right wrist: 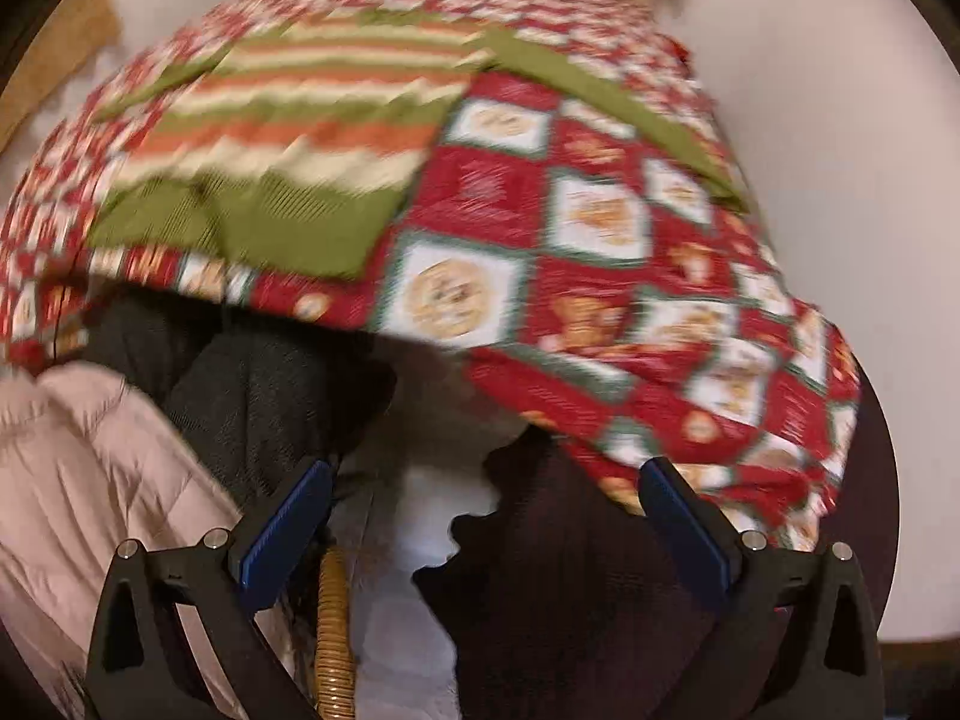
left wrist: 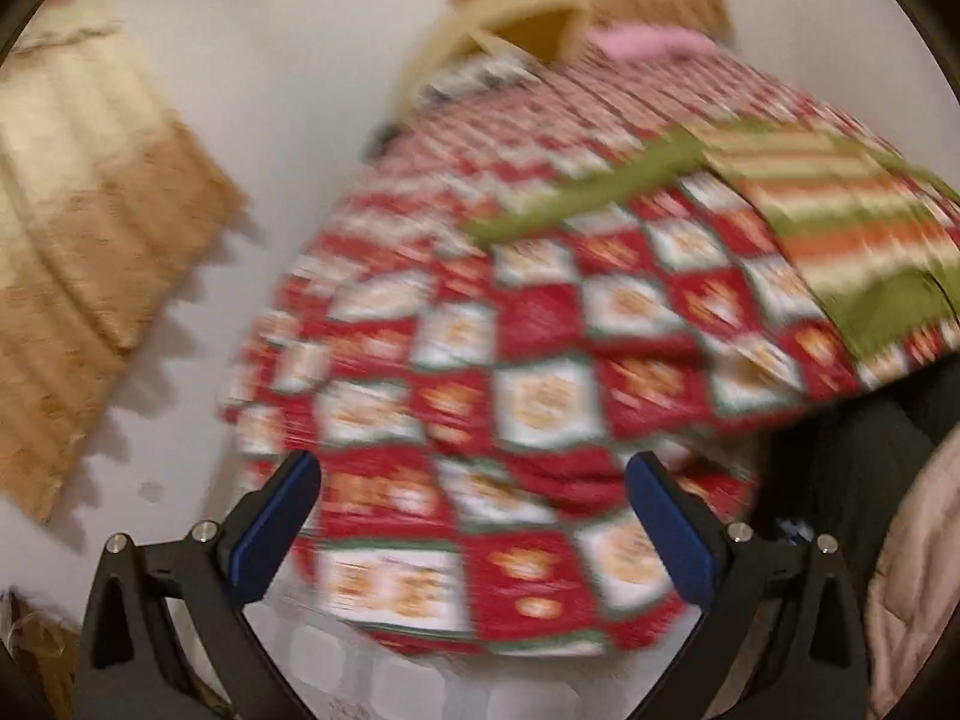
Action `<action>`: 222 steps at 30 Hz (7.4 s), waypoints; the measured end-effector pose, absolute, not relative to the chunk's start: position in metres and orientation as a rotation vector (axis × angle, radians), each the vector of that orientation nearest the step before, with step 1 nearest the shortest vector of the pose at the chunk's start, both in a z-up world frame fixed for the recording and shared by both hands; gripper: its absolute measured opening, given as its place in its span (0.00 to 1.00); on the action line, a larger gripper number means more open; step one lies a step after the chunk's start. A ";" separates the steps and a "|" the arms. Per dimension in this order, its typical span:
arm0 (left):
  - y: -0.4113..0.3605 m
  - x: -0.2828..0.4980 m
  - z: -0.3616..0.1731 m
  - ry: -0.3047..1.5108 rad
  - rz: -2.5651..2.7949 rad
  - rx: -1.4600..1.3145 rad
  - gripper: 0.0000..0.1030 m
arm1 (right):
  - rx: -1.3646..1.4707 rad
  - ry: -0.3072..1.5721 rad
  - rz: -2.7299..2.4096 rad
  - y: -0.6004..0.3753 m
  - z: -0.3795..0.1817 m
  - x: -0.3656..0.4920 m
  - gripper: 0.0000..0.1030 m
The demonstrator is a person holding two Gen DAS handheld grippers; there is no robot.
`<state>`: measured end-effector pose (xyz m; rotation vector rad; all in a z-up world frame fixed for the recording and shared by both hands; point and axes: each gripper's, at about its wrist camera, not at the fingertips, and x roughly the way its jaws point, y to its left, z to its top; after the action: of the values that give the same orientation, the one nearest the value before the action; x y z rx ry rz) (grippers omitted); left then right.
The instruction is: Fold small clothes
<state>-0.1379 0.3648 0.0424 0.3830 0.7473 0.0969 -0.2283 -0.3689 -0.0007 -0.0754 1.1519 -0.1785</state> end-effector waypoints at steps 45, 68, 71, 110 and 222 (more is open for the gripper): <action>-0.064 0.161 -0.045 0.826 -0.113 0.304 1.00 | 1.312 0.663 -0.608 -0.676 -0.107 0.003 0.72; -0.034 0.167 -0.095 0.904 -0.156 0.120 1.00 | 1.382 0.503 -0.603 -0.698 -0.113 -0.007 0.34; -0.036 0.166 -0.095 0.898 -0.148 0.135 1.00 | 1.346 0.481 -0.642 -0.695 -0.099 -0.017 0.35; -0.033 0.160 -0.090 0.899 -0.182 0.124 1.00 | 0.329 0.526 -0.110 -0.443 0.088 0.100 0.07; 0.011 0.157 -0.100 0.906 -0.160 -0.050 1.00 | 0.192 0.980 -0.334 -0.307 -0.101 0.188 0.34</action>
<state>0.1573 0.0107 -0.1003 -0.0498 0.9061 -0.1603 0.1884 -0.3068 -0.1008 0.1924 0.9796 -0.3343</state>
